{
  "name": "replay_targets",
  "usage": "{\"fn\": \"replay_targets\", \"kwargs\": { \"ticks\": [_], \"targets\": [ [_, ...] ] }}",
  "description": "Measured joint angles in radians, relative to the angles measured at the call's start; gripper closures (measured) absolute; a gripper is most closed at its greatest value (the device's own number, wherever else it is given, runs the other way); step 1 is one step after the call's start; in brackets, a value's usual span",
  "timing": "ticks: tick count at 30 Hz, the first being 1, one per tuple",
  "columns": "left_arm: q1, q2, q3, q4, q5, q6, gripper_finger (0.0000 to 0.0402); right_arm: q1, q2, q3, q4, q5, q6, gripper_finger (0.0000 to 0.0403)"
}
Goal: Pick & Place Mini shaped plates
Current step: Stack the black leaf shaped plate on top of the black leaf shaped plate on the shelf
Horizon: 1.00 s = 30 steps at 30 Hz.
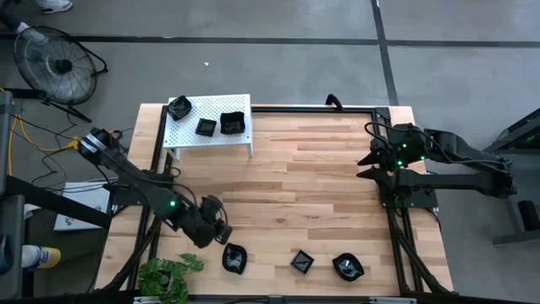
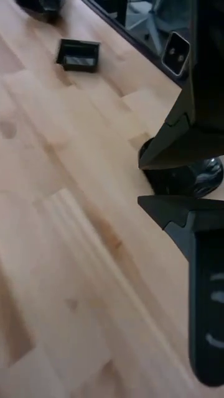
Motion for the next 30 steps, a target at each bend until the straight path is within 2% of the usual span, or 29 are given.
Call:
{"fn": "replay_targets", "kwargs": {
  "ticks": [5,15,30],
  "targets": [
    [0.001,0.077,0.0,0.066,0.027,-0.002,0.0325,0.0,0.0,0.0,0.0,0.0,0.0,0.0178],
    [-0.014,0.146,0.0,0.104,0.159,-0.033,0.0325,0.0,0.0,0.0,-0.037,-0.008,-0.012,0.0178],
    [-0.01,0.26,0.048,0.1,0.22,-0.035,0.0325,0.0,0.0,0.0,-0.056,-0.008,-0.007,0.0178]
  ]
}}
